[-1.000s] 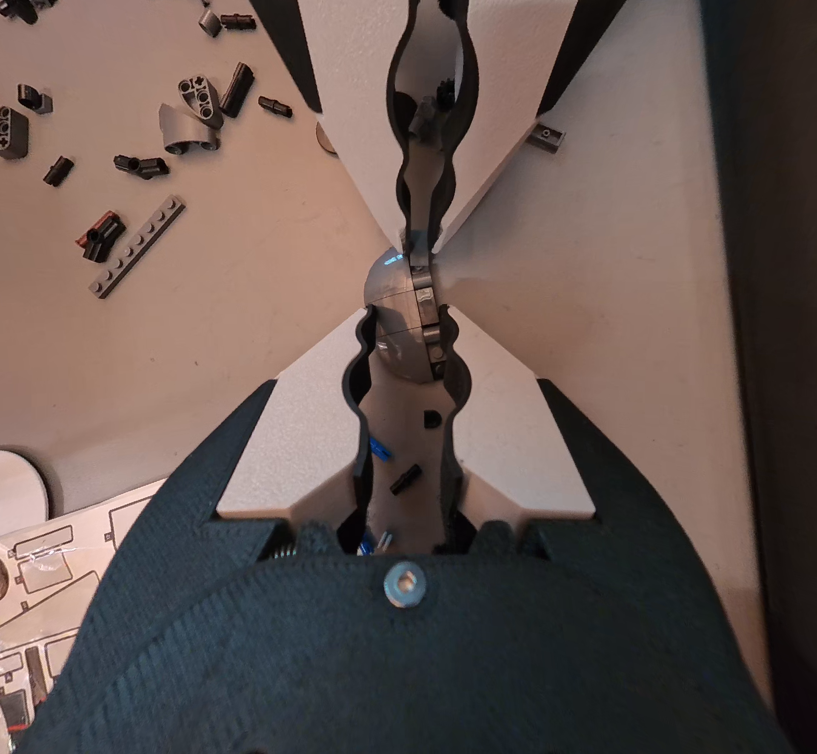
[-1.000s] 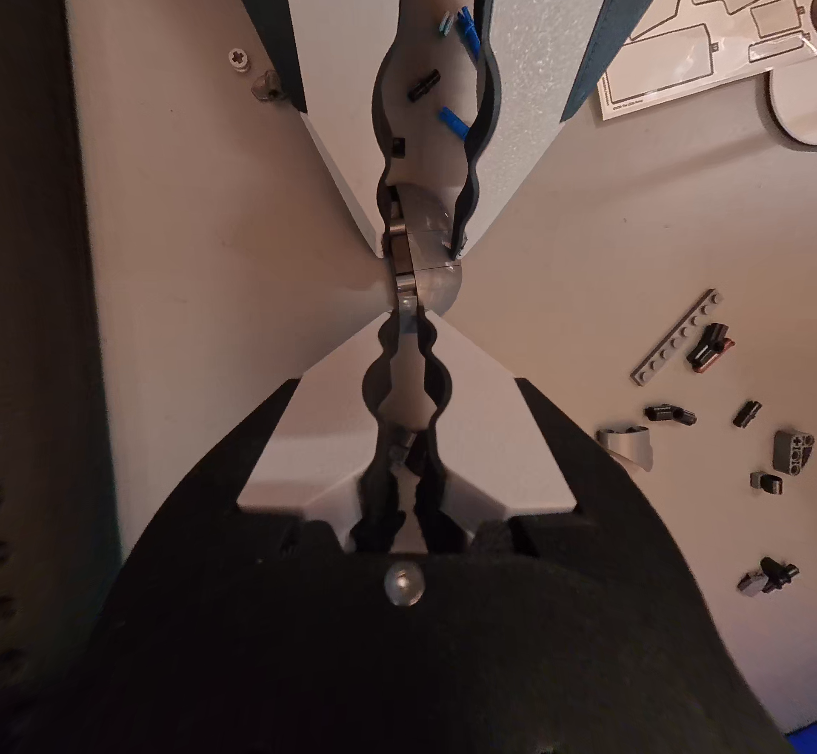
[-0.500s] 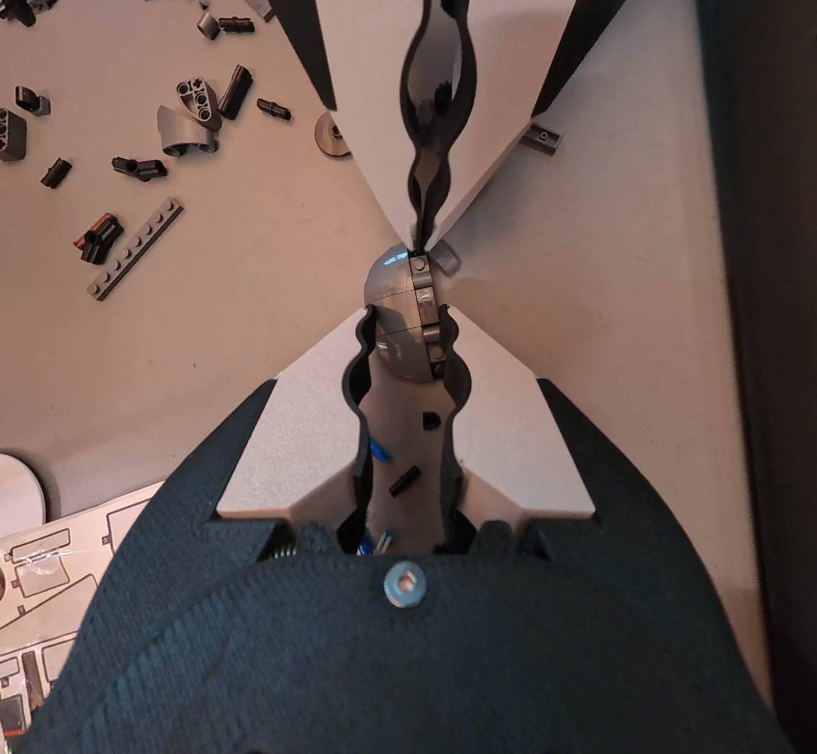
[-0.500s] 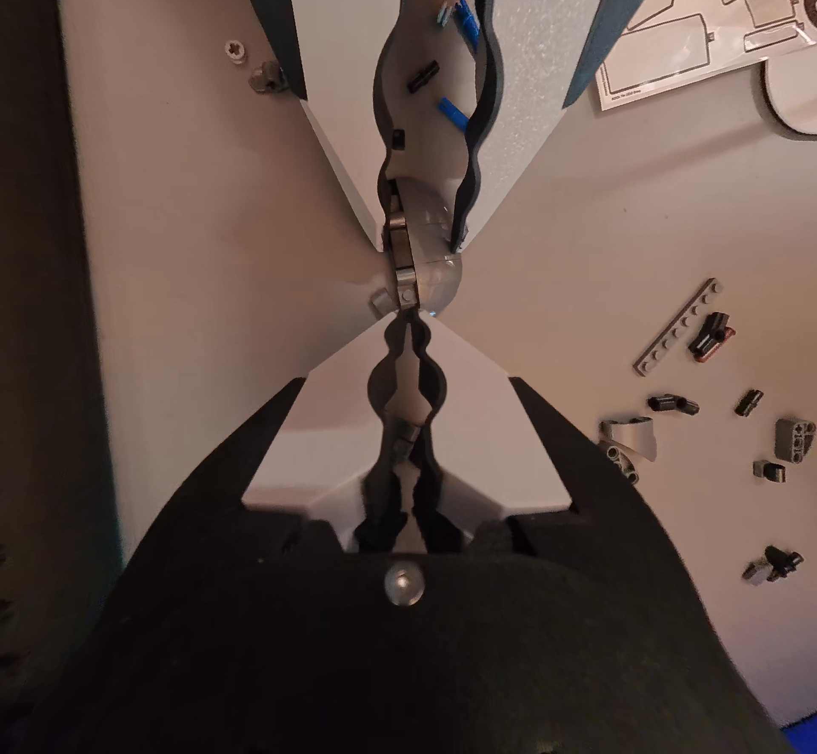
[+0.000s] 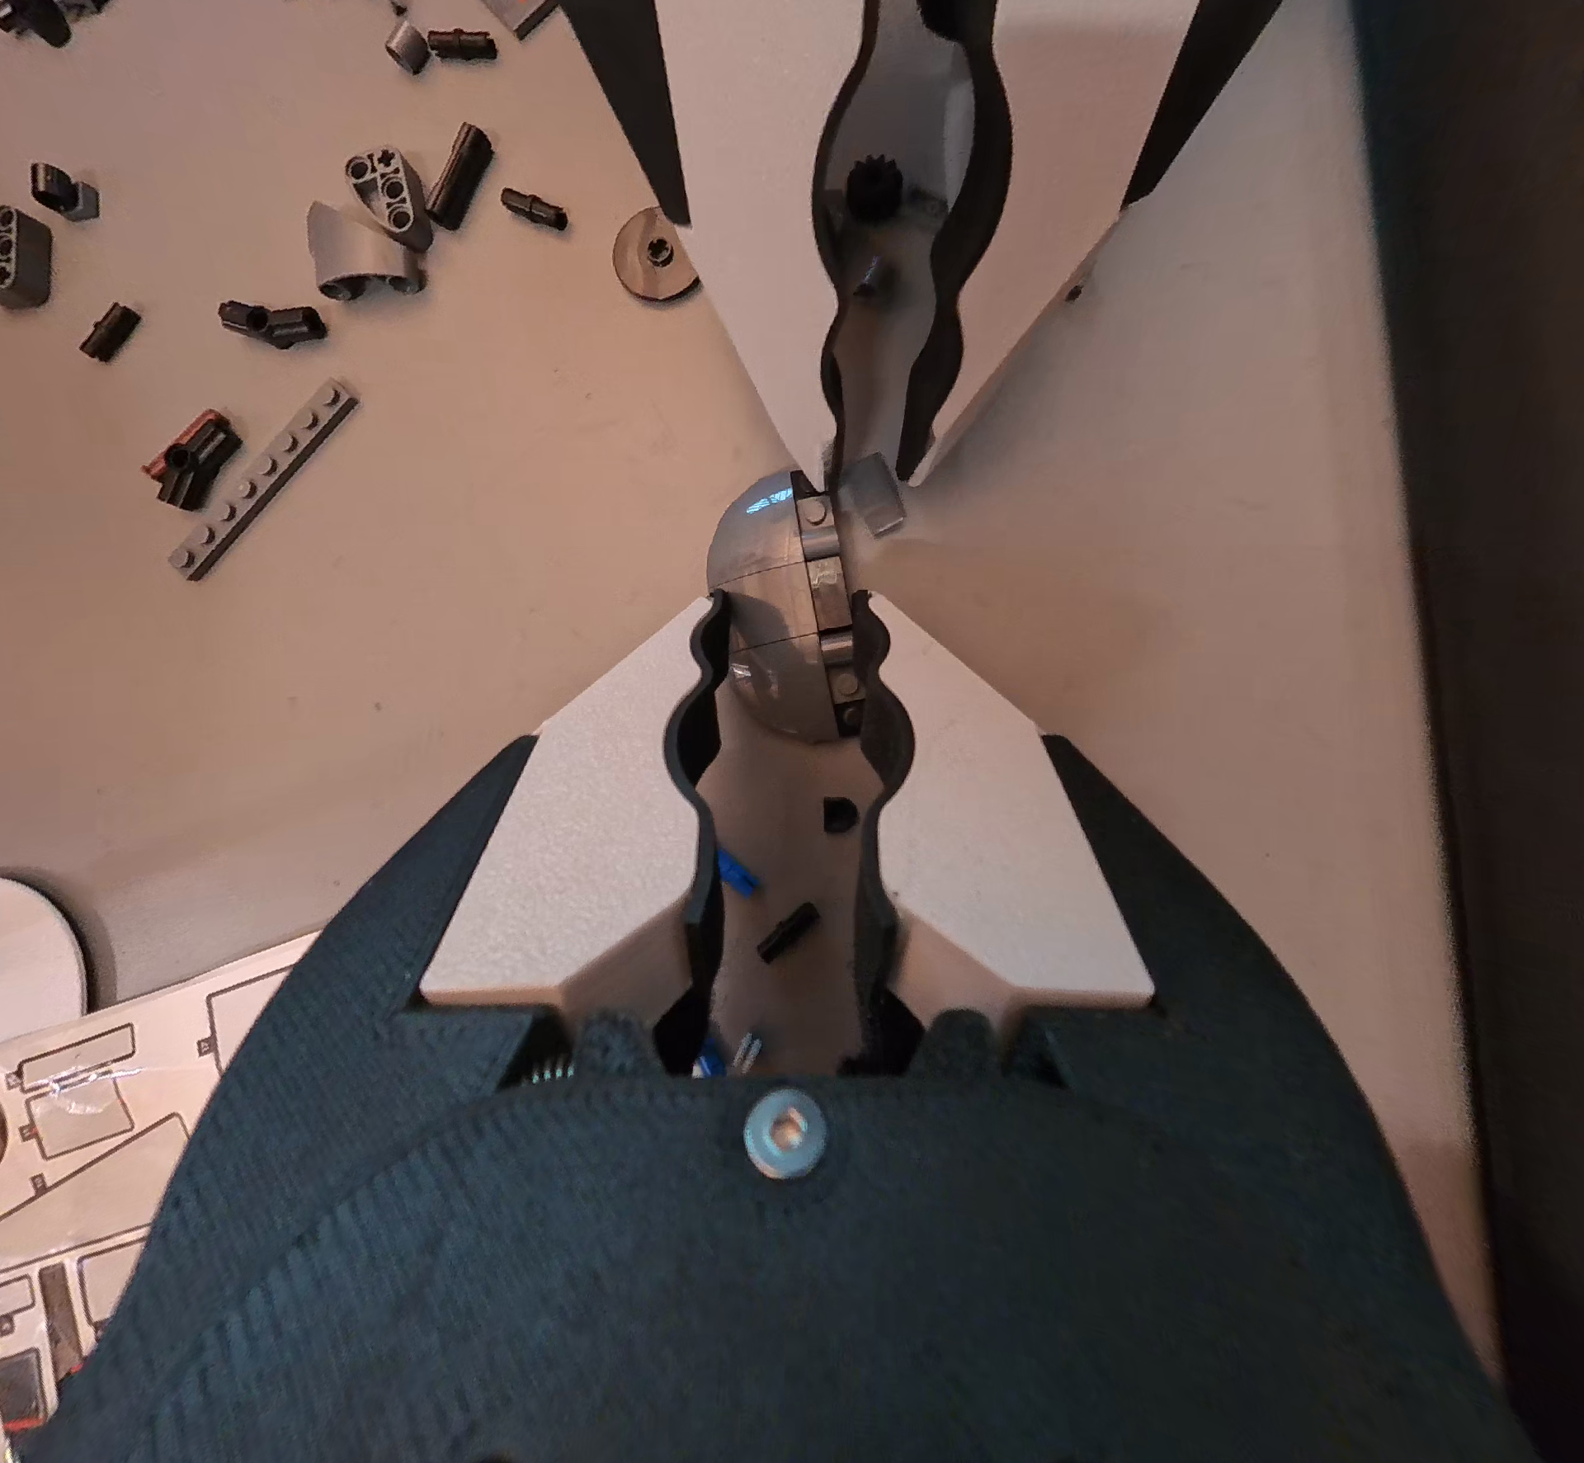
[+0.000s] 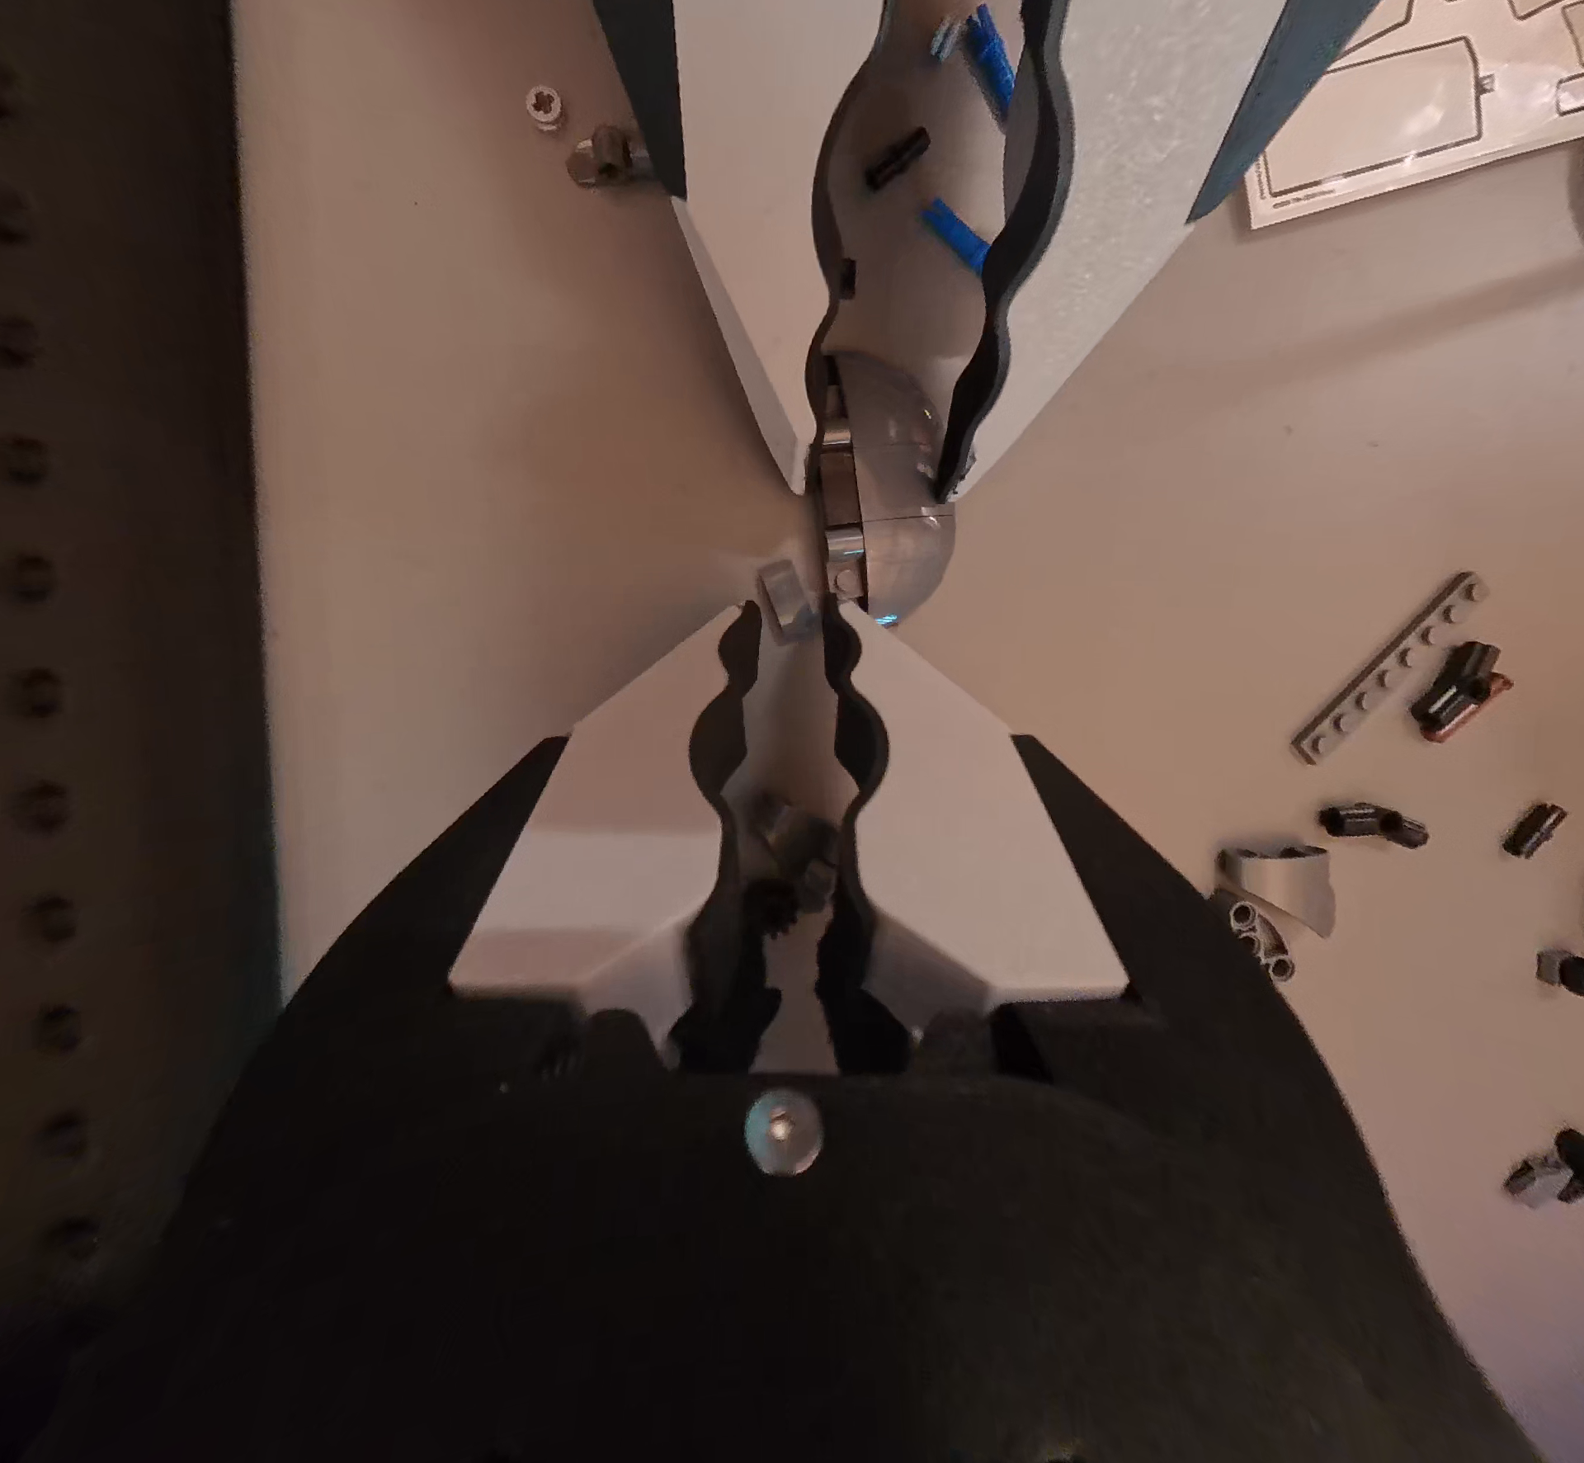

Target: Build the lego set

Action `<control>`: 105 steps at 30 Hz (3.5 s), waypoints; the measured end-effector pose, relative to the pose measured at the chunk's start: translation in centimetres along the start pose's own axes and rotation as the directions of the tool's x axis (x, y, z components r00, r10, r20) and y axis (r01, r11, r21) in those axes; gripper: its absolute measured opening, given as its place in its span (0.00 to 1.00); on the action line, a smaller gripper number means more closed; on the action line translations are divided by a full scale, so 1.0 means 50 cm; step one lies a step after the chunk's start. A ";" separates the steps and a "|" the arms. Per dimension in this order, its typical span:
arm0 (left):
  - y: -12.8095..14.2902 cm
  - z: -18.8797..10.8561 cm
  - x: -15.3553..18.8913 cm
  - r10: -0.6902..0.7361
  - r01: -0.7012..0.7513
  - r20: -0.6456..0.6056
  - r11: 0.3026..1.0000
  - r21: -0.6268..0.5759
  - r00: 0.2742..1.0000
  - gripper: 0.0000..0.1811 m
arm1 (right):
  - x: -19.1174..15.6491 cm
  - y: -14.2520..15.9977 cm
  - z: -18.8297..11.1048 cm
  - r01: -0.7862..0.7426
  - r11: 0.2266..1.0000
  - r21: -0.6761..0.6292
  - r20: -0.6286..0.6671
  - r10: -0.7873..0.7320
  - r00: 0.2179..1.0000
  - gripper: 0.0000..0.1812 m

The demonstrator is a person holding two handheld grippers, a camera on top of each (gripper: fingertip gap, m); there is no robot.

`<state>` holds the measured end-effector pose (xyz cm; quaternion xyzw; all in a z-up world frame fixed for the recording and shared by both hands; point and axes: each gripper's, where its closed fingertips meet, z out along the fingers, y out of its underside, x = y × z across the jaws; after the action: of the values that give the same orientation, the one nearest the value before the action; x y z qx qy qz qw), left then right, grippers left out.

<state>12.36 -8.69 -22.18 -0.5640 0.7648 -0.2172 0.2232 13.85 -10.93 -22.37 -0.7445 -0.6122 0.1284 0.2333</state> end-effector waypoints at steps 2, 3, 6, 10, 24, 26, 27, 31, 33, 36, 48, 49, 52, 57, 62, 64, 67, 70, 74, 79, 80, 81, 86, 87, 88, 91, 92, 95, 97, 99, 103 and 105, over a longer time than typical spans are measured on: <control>0.001 0.000 -0.001 -0.003 0.003 -0.001 1.000 0.002 1.000 0.15 | 0.001 -0.001 0.001 0.001 1.000 -0.002 -0.003 -0.001 1.000 0.08; 0.002 -0.001 -0.003 -0.003 0.003 0.004 1.000 -0.001 1.000 0.15 | 0.001 -0.001 0.001 0.004 1.000 -0.003 -0.003 -0.004 1.000 0.07; 0.005 -0.003 -0.008 -0.007 0.007 0.015 1.000 -0.008 1.000 0.14 | -0.002 0.000 0.006 0.008 1.000 -0.007 0.006 -0.007 1.000 0.05; 0.005 -0.003 -0.008 -0.007 0.007 0.015 1.000 -0.008 1.000 0.15 | -0.002 -0.002 0.008 0.003 1.000 -0.007 0.010 -0.003 1.000 0.04; 0.004 -0.002 -0.007 -0.005 0.005 0.015 1.000 -0.008 1.000 0.15 | 0.038 0.002 -0.001 -0.044 0.999 -0.004 -0.062 0.043 0.997 0.04; 0.004 -0.002 -0.008 -0.005 0.005 0.016 1.000 -0.009 1.000 0.15 | 0.039 0.002 -0.001 -0.047 0.999 -0.006 -0.064 0.047 0.997 0.04; 0.004 -0.002 -0.008 -0.005 0.005 0.017 1.000 -0.008 1.000 0.15 | 0.039 0.002 -0.001 -0.048 0.999 -0.008 -0.065 0.048 0.997 0.04; 0.004 -0.001 -0.008 -0.006 0.006 0.016 1.000 -0.008 1.000 0.15 | 0.040 0.001 0.000 -0.043 0.999 -0.019 -0.077 0.041 0.996 0.04; 0.004 -0.001 -0.008 -0.006 0.006 0.016 1.000 -0.008 1.000 0.15 | 0.040 0.000 0.000 -0.045 0.999 -0.021 -0.080 0.043 0.996 0.04; 0.004 -0.001 -0.008 -0.006 0.006 0.016 1.000 -0.008 1.000 0.15 | 0.040 0.000 0.000 -0.046 0.999 -0.024 -0.085 0.044 0.995 0.04; 0.004 -0.002 -0.008 -0.007 0.007 0.016 1.000 -0.009 1.000 0.15 | 0.041 -0.002 0.001 -0.058 0.997 -0.058 -0.107 0.052 0.993 0.05; 0.004 -0.002 -0.008 -0.007 0.007 0.016 1.000 -0.009 1.000 0.15 | 0.041 -0.002 0.001 -0.059 0.996 -0.063 -0.109 0.052 0.993 0.04; 0.004 -0.002 -0.008 -0.006 0.006 0.017 1.000 -0.010 1.000 0.15 | 0.043 -0.003 0.001 -0.065 0.995 -0.073 -0.112 0.057 0.992 0.05; 0.003 -0.001 -0.008 -0.006 0.006 0.018 1.000 -0.011 1.000 0.15 | 0.044 -0.003 0.002 -0.079 0.993 -0.090 -0.111 0.069 0.991 0.06; 0.003 -0.001 -0.008 -0.012 0.013 0.011 1.000 -0.003 1.000 0.15 | 0.043 -0.001 0.006 -0.107 0.990 -0.096 -0.094 0.098 0.991 0.07; 0.002 -0.001 -0.008 -0.013 0.013 0.010 1.000 -0.001 1.000 0.15 | 0.043 -0.001 0.006 -0.106 0.990 -0.098 -0.092 0.097 0.991 0.07; 0.003 -0.001 -0.008 -0.013 0.013 0.010 1.000 -0.003 1.000 0.15 | 0.044 -0.001 0.006 -0.107 0.989 -0.099 -0.086 0.099 0.991 0.07; 0.003 -0.001 -0.008 -0.013 0.013 0.012 1.000 -0.004 1.000 0.15 | 0.044 -0.001 0.006 -0.119 0.990 -0.081 -0.073 0.113 0.991 0.07; 0.003 -0.002 -0.009 -0.015 0.015 0.012 1.000 -0.003 1.000 0.15 | 0.045 -0.002 0.006 -0.130 0.990 -0.051 -0.057 0.127 0.990 0.07; 0.004 -0.002 -0.010 -0.018 0.018 0.011 1.000 -0.001 1.000 0.15 | 0.046 -0.002 0.006 -0.143 0.990 -0.012 -0.037 0.143 0.989 0.07; 0.004 -0.002 -0.010 -0.018 0.018 0.012 1.000 -0.001 1.000 0.15 | 0.046 -0.001 0.006 -0.147 0.989 -0.002 -0.029 0.147 0.989 0.07; 0.004 -0.002 -0.010 -0.017 0.017 0.012 1.000 -0.002 1.000 0.15 | 0.045 0.000 0.005 -0.151 0.988 0.004 -0.023 0.151 0.988 0.06; 0.006 -0.003 -0.011 -0.020 0.020 0.012 1.000 -0.005 1.000 0.15 | 0.045 0.000 0.005 -0.162 0.987 0.012 -0.021 0.162 0.987 0.05; 0.007 -0.004 -0.011 -0.021 0.021 0.012 1.000 -0.005 1.000 0.15 | 0.045 -0.001 0.005 -0.166 0.986 0.011 -0.022 0.166 0.986 0.04; 0.007 -0.004 -0.011 -0.021 0.021 0.012 1.000 -0.005 1.000 0.15 | 0.045 -0.001 0.005 -0.168 0.986 0.010 -0.023 0.168 0.986 0.04; 0.007 -0.004 -0.012 -0.020 0.020 0.015 1.000 -0.007 1.000 0.15 | 0.045 -0.002 0.006 -0.186 0.982 -0.002 -0.030 0.186 0.982 0.04; 0.007 -0.004 -0.012 -0.020 0.020 0.016 1.000 -0.007 1.000 0.15 | 0.045 -0.003 0.006 -0.186 0.983 -0.008 -0.035 0.185 0.982 0.04; 0.007 -0.003 -0.012 -0.021 0.021 0.015 1.000 -0.005 1.000 0.15 | 0.047 -0.004 0.007 -0.179 0.984 -0.025 -0.056 0.177 0.983 0.05; 0.007 -0.003 -0.012 -0.021 0.022 0.014 1.000 -0.004 1.000 0.15 | 0.048 -0.004 0.008 -0.176 0.984 -0.028 -0.062 0.174 0.983 0.06; 0.007 -0.003 -0.012 -0.022 0.022 0.013 1.000 -0.002 1.000 0.15 | 0.049 -0.005 0.008 -0.186 0.982 -0.021 -0.056 0.185 0.981 0.07; 0.006 -0.003 -0.011 -0.020 0.020 0.013 1.000 -0.002 1.000 0.15 | 0.049 -0.006 0.009 -0.196 0.981 -0.004 -0.040 0.196 0.980 0.08; 0.006 -0.003 -0.011 -0.021 0.021 0.011 1.000 -0.001 1.000 0.15 | 0.047 -0.006 0.009 -0.198 0.980 -0.001 -0.030 0.198 0.980 0.09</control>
<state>12.18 -8.09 -22.19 -0.5733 0.7577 -0.2162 0.2247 13.90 -8.52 -22.36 -0.8040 -0.5319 0.1386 0.2268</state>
